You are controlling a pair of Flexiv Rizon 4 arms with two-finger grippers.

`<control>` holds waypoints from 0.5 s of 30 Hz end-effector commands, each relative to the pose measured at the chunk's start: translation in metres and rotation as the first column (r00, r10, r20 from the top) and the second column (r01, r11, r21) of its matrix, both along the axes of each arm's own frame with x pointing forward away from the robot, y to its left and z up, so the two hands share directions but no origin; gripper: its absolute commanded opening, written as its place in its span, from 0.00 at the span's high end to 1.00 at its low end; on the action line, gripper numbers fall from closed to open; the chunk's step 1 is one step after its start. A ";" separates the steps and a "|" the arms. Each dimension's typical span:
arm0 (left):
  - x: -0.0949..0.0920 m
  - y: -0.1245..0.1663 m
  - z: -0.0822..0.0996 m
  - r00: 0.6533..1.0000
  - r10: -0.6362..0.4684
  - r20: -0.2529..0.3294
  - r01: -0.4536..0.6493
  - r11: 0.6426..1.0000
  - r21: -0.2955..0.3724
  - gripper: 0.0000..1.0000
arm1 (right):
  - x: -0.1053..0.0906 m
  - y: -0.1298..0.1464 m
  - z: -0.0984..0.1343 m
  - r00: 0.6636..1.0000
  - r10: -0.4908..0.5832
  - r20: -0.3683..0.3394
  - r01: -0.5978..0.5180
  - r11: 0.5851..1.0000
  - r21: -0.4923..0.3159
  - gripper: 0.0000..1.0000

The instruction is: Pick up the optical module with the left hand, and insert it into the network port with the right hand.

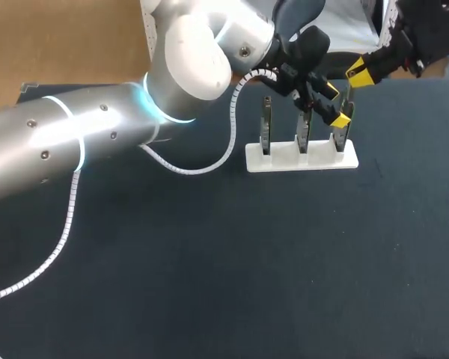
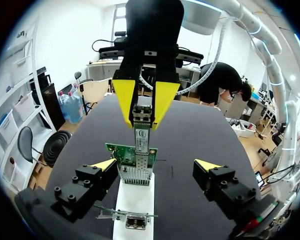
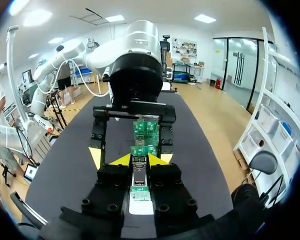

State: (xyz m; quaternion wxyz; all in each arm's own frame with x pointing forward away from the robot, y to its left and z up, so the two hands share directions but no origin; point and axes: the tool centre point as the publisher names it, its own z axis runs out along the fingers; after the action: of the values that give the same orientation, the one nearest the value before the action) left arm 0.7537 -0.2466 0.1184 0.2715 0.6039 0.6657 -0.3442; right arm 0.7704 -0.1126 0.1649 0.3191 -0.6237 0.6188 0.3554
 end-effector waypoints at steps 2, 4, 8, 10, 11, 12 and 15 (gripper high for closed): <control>-0.002 0.000 0.001 1.000 0.005 0.002 -0.005 1.000 0.002 0.00 | -0.002 0.002 -0.002 1.000 -0.003 -0.001 0.003 1.000 -0.007 1.00; -0.002 0.000 0.001 1.000 0.005 0.002 -0.005 1.000 0.002 0.00 | -0.003 0.001 -0.004 1.000 -0.005 -0.004 0.005 1.000 -0.010 1.00; -0.002 0.000 0.001 1.000 0.005 0.002 -0.005 1.000 0.002 0.00 | -0.003 0.000 -0.005 1.000 -0.009 -0.006 0.009 1.000 -0.012 1.00; -0.002 0.000 0.001 1.000 0.005 0.002 -0.005 1.000 0.002 0.00 | -0.003 0.000 -0.005 1.000 -0.011 -0.007 0.011 1.000 -0.013 1.00; -0.002 0.000 0.001 1.000 0.005 0.002 -0.005 1.000 0.002 0.00 | -0.003 0.000 -0.006 1.000 -0.013 -0.008 0.013 1.000 -0.014 1.00; -0.002 0.000 0.001 1.000 0.005 0.002 -0.005 1.000 0.002 0.00 | -0.003 0.000 -0.007 1.000 -0.017 -0.011 0.017 1.000 -0.012 1.00; -0.002 0.000 0.001 1.000 0.005 0.002 -0.005 1.000 0.002 0.00 | -0.002 0.000 -0.009 1.000 -0.022 -0.015 0.022 1.000 -0.013 1.00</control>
State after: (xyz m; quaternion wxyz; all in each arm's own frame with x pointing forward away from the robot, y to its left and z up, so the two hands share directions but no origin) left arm 0.7537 -0.2466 0.1184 0.2715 0.6039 0.6657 -0.3442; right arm 0.7701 -0.1142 0.1574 0.3122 -0.6170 0.6296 0.3542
